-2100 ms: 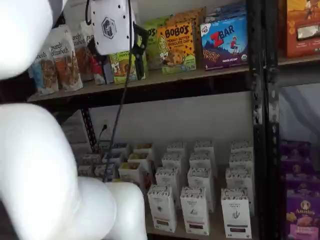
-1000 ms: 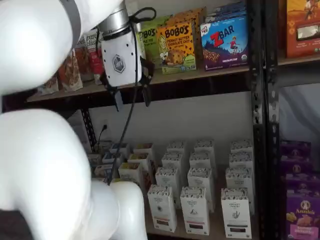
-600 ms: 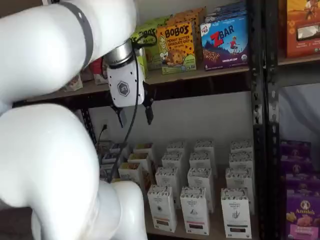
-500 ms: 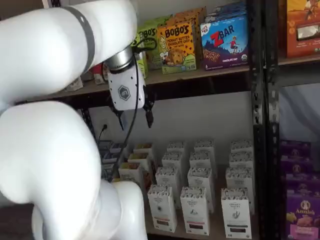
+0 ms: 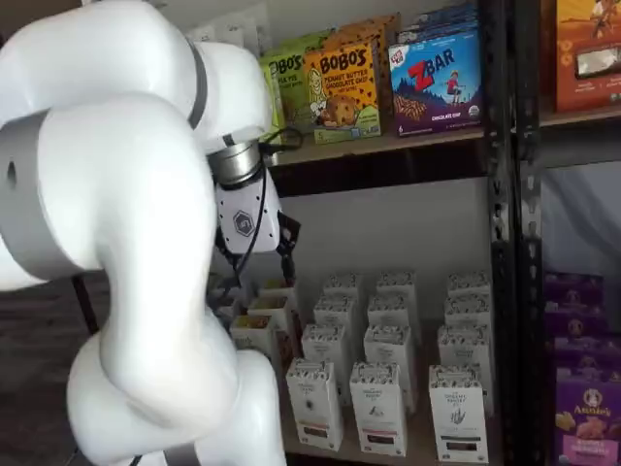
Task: Pick up the white box with a yellow strip in the middle, on the bottom shelf, the fourth box from the left
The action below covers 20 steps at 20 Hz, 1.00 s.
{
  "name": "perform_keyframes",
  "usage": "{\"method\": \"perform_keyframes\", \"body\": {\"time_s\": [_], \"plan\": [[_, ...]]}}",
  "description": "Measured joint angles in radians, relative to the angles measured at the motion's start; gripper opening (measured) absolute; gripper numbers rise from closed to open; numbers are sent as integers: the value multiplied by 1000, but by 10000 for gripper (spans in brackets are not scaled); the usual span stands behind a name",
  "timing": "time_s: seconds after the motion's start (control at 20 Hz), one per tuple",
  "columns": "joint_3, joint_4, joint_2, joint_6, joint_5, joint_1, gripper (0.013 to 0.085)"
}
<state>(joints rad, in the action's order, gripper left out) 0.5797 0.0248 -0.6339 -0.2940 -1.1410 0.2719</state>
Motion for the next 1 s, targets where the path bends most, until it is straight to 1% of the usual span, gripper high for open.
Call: {"method": "perform_keyframes", "body": {"time_s": [0.1, 0.15, 0.25, 0.4, 0.65, 1.0], "plan": [[-1, -4, 36, -2, 29, 3, 850], [-9, -14, 66, 0, 69, 4, 850], [-16, -22, 87, 2, 102, 7, 850], [-24, -47, 138, 6, 164, 17, 850], [-10, -53, 262, -32, 259, 61, 850], [35, -111, 422, -38, 313, 107, 850]]}}
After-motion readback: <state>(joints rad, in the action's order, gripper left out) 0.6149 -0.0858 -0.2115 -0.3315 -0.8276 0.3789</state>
